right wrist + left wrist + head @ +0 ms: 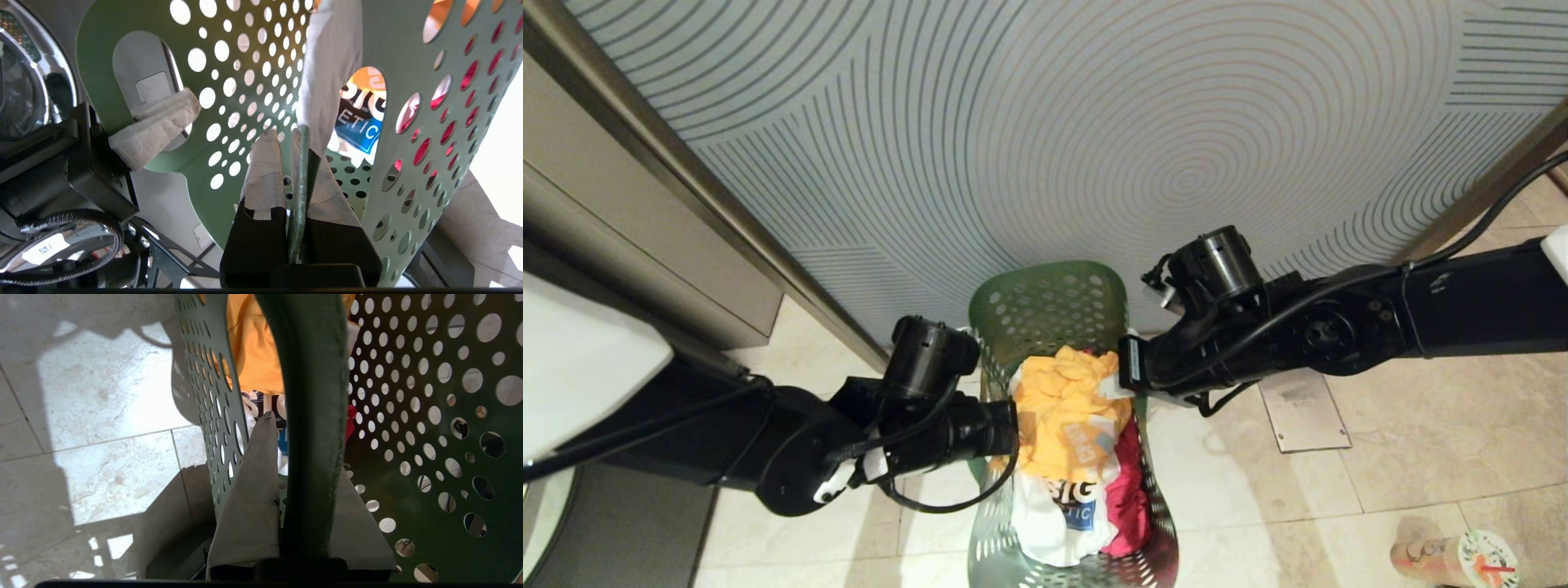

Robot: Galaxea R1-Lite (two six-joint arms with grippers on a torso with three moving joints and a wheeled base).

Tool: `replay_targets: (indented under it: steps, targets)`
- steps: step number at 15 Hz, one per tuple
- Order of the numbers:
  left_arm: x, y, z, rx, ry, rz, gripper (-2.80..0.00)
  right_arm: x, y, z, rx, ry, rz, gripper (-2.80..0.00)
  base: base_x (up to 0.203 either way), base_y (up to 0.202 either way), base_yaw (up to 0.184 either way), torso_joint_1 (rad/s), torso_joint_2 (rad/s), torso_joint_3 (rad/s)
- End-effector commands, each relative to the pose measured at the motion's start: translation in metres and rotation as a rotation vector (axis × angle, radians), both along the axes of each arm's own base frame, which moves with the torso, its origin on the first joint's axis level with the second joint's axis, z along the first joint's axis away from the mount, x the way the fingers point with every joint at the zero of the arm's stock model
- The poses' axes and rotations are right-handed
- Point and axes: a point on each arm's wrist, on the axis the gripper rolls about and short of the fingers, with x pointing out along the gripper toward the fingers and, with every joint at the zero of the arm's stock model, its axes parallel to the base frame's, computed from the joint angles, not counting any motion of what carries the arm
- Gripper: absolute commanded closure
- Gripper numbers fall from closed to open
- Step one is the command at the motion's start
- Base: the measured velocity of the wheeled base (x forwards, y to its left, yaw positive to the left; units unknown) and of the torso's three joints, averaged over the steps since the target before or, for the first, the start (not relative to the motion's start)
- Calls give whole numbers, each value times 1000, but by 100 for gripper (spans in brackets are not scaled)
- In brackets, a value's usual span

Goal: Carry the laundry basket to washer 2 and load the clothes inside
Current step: Pick up the clothes basket and put it beside the washing machine

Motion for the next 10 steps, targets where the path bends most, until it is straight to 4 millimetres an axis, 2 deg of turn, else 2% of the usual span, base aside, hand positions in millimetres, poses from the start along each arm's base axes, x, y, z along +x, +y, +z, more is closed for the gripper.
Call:
replay_targets:
  steps: [1,5,10]
  targets:
    - [0,0,1,-6,-3,4,0,0,0,0,3,3,1,0,0,0,0,2,7,178]
    - [0,0,-2,0,5,5,0,3,4,-7,-5,16,7,0,0,0,0,3,1,199]
    - [1,0,-2,0,6,5,0,2,14,-5,4,5,30,0,0,0,0,1,2,202]
